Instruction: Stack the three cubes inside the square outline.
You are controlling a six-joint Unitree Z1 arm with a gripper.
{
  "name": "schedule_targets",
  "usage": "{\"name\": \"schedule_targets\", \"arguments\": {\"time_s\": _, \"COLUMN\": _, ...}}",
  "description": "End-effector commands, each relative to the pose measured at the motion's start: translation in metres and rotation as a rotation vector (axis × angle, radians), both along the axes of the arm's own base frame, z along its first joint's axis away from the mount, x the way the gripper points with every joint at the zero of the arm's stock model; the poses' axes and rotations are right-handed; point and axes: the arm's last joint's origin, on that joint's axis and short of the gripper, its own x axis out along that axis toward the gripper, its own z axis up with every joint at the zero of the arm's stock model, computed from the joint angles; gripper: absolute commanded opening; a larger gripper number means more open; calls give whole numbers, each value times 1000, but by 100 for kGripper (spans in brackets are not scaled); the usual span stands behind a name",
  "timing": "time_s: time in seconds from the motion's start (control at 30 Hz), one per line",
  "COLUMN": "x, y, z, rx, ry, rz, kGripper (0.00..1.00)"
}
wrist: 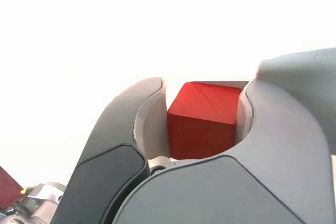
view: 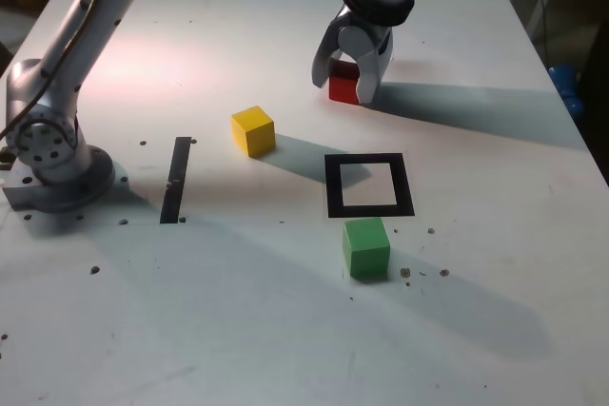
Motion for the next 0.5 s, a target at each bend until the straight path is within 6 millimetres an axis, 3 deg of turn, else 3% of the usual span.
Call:
{"name": "schedule_targets", "arguments": {"time_s": 0.0, "x": -3, "y": -5, "z": 5, "rx": 5, "ry": -2, "rz": 6, "kGripper": 35}}
{"name": "schedule_targets", "arguments": {"time_s": 0.23, "x": -13, "y": -27, "z": 22, "rx": 1, "ry": -38, "rz": 87, "kGripper": 35}}
{"name": "schedule_targets", "arguments": {"time_s": 0.47, "x": -16, "y": -73, "z": 39, "rx": -1, "ry": -61, "rz": 153, "kGripper": 35}}
